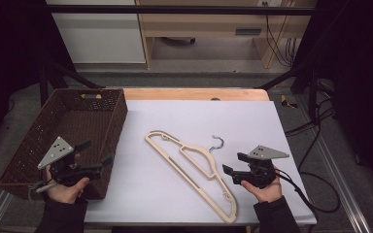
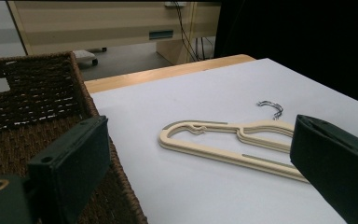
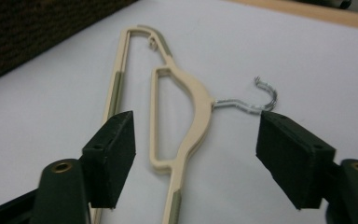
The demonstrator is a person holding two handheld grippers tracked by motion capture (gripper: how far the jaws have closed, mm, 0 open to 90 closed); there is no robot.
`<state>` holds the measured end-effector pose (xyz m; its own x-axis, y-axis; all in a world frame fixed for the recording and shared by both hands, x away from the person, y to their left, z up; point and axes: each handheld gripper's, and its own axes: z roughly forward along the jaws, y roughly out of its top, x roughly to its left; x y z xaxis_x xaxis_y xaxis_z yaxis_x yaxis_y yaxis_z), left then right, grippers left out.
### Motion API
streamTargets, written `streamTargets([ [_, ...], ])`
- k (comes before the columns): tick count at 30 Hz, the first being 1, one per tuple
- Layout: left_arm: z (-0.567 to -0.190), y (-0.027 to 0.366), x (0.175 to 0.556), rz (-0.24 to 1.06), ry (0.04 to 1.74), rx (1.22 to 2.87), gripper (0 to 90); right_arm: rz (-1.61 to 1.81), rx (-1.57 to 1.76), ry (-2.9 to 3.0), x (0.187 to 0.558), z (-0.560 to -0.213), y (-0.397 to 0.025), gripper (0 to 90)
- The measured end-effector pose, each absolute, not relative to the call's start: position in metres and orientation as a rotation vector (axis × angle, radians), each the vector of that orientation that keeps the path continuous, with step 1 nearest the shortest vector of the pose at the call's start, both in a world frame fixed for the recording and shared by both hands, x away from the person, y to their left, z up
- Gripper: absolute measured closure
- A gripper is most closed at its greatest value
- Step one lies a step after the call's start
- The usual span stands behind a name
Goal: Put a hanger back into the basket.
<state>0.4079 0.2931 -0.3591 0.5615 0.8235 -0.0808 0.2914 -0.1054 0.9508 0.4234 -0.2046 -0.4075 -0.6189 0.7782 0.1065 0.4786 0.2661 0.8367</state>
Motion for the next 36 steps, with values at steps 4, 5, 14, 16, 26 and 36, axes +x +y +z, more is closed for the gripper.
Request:
streamTargets([
  [4,-0.359,0.292,0.407,0.591,0.945,1.671,4.8,1.234,1.2,2.276,0.425,-0.42,-0.198,37.1],
  [5,-0.359,0.292,0.408,0.589,0.945,1.672,4.8,1.211,1.194,2.294,0.426,-0.424,-0.197,38.0],
  [14,-0.36,0.289,0.408,0.592,0.946,1.681,4.9,1.095,1.244,2.403,0.428,-0.452,-0.189,50.2],
  [16,-0.36,0.288,0.408,0.593,0.944,1.686,4.8,1.074,1.251,2.413,0.429,-0.456,-0.189,53.0],
  [26,-0.363,0.285,0.409,0.592,0.941,1.704,5.0,1.01,1.325,2.499,0.431,-0.467,-0.184,69.4],
  [36,-0.365,0.28,0.41,0.588,0.939,1.719,5.1,1.006,1.431,2.498,0.432,-0.468,-0.182,76.8],
])
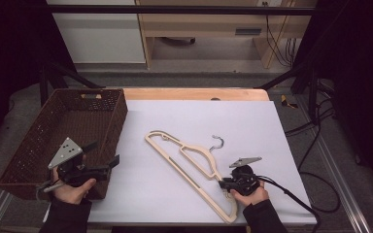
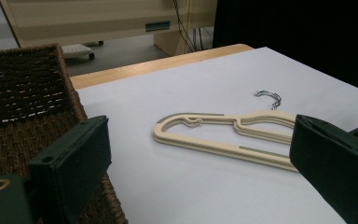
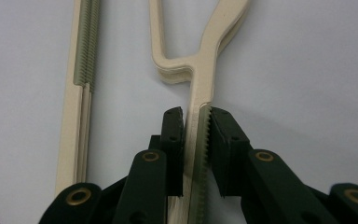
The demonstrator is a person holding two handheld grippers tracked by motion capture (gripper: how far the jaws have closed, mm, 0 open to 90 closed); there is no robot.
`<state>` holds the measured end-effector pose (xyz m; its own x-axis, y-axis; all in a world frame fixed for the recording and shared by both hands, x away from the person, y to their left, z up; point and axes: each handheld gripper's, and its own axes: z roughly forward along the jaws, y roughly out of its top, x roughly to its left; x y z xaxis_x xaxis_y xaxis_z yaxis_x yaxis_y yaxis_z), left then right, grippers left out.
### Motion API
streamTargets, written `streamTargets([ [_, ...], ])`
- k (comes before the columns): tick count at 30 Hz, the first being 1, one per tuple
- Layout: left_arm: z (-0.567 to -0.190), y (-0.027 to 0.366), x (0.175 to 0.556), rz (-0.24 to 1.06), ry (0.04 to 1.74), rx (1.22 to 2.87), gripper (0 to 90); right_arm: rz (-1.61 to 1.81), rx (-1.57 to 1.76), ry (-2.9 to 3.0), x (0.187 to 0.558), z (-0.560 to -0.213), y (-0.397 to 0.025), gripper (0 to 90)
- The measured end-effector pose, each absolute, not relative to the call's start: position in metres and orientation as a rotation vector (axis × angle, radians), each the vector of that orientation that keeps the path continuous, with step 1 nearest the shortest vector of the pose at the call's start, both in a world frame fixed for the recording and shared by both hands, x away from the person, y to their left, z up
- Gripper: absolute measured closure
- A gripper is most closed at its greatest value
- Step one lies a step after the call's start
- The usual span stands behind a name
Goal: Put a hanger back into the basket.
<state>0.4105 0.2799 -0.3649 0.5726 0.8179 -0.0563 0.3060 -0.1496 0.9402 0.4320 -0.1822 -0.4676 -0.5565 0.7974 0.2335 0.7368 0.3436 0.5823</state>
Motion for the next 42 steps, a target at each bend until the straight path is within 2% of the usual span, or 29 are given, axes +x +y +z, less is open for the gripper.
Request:
streamTargets([
  [8,-0.366,0.272,0.411,0.578,0.931,1.734,5.6,1.024,1.439,2.494,0.432,-0.463,-0.186,78.1],
  [19,-0.371,0.236,0.417,0.53,0.902,1.806,7.8,1.069,1.454,2.457,0.43,-0.454,-0.19,79.9],
  [30,-0.372,0.151,0.452,0.421,0.831,1.9,11.0,1.11,1.42,2.432,0.427,-0.448,-0.194,80.1],
  [42,-0.387,0.091,0.488,0.328,0.817,1.953,17.9,1.153,1.388,2.422,0.422,-0.442,-0.197,80.4],
])
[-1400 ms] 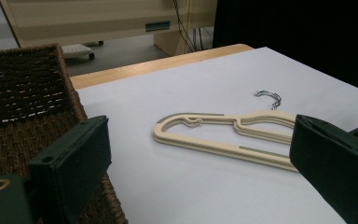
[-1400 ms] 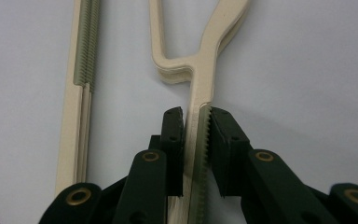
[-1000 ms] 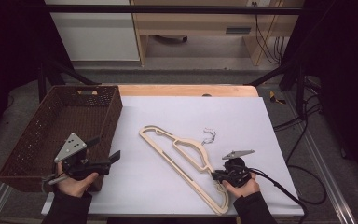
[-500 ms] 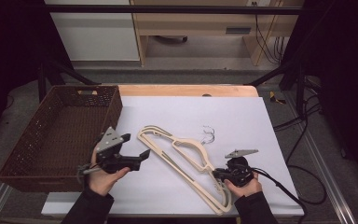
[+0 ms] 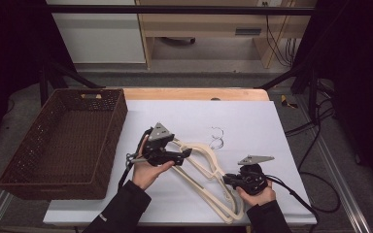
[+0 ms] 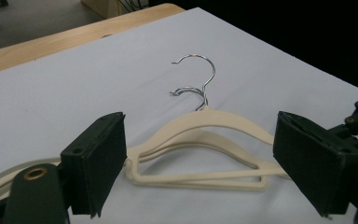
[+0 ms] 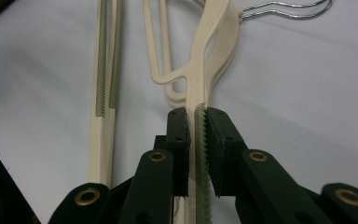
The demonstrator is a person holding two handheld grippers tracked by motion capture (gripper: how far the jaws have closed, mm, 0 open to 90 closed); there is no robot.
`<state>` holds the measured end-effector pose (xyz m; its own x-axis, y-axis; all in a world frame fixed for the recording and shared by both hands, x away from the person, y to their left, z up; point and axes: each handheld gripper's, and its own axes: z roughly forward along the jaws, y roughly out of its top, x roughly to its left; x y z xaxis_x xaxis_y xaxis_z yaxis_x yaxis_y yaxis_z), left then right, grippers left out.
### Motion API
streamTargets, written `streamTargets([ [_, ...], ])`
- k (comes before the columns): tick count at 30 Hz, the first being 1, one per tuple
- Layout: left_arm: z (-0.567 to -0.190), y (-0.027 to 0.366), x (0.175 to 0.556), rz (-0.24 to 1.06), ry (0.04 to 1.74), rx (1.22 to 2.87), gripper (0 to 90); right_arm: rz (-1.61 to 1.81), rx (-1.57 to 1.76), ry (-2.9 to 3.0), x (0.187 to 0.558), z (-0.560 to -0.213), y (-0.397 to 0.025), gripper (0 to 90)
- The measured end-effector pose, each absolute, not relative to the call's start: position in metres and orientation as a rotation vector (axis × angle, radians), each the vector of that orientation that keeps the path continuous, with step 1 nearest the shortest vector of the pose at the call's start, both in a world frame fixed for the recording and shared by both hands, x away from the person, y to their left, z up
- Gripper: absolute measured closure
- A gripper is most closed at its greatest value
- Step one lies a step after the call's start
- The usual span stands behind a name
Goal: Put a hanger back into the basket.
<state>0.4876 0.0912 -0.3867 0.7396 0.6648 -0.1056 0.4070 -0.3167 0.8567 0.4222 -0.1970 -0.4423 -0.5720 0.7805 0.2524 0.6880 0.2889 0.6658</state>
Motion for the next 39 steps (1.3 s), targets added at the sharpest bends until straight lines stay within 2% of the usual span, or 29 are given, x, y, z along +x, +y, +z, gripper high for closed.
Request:
streamTargets([
  [10,-0.403,0.043,0.516,0.282,0.784,2.04,30.5,1.179,1.36,2.415,0.42,-0.439,-0.199,80.6],
  [12,-0.409,0.033,0.522,0.265,0.788,2.054,36.5,1.185,1.358,2.408,0.419,-0.439,-0.199,80.6],
  [14,-0.411,0.031,0.524,0.263,0.789,2.055,38.1,1.187,1.357,2.409,0.419,-0.439,-0.199,80.7],
  [19,-0.418,0.023,0.531,0.251,0.786,2.068,51.7,1.188,1.347,2.413,0.419,-0.439,-0.199,80.7],
  [30,-0.429,0.002,0.541,0.247,0.776,2.108,67.7,1.193,1.317,2.417,0.418,-0.438,-0.199,81.0],
  [35,-0.434,0.002,0.545,0.247,0.778,2.119,80.9,1.198,1.346,2.414,0.417,-0.438,-0.198,80.9],
  [39,-0.431,0.002,0.543,0.248,0.783,2.123,82.1,1.19,1.31,2.429,0.418,-0.439,-0.199,80.8],
])
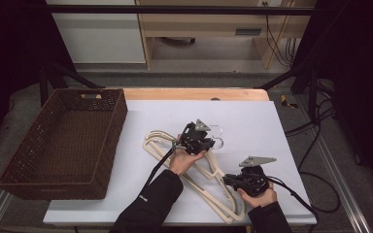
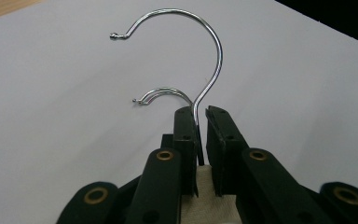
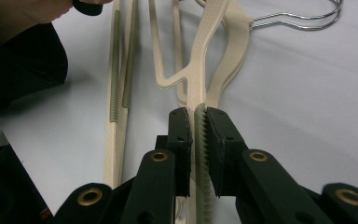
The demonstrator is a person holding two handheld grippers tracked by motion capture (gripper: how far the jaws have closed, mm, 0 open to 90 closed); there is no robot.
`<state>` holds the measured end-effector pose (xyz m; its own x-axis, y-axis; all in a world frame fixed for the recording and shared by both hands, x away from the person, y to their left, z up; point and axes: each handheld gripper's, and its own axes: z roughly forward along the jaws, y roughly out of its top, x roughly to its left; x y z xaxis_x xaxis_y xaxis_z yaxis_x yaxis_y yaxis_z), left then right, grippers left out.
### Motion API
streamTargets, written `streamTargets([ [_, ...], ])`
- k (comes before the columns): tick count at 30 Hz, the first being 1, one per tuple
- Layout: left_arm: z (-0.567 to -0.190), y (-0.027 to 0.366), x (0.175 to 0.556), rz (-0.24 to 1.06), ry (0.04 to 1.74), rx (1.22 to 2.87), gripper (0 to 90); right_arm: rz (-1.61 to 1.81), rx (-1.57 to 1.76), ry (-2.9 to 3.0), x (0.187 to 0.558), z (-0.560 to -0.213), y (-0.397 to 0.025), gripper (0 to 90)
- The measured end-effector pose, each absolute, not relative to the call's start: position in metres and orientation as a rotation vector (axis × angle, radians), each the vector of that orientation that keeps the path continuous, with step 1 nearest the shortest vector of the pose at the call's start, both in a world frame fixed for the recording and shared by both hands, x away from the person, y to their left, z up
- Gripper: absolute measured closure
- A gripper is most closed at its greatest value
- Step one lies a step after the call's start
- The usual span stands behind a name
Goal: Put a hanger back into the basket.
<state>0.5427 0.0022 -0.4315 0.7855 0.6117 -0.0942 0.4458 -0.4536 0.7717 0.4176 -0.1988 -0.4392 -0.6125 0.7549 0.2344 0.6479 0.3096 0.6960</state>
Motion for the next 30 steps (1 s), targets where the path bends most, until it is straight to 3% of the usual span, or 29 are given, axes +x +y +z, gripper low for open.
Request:
streamTargets([
  [9,-0.419,0.006,0.528,0.305,0.749,2.13,82.9,1.228,1.284,2.462,0.416,-0.439,-0.199,77.1],
  [12,-0.415,0.01,0.524,0.295,0.741,2.115,87.6,1.289,1.259,2.463,0.415,-0.437,-0.2,70.3],
  [22,-0.407,0.023,0.506,0.322,0.719,2.085,88.5,1.477,1.197,2.362,0.418,-0.422,-0.193,43.5],
  [27,-0.401,0.028,0.499,0.332,0.724,2.073,88.5,1.517,1.166,2.337,0.425,-0.413,-0.178,41.9],
  [30,-0.399,0.032,0.495,0.341,0.72,2.063,88.5,1.531,1.182,2.328,0.432,-0.41,-0.169,46.5],
])
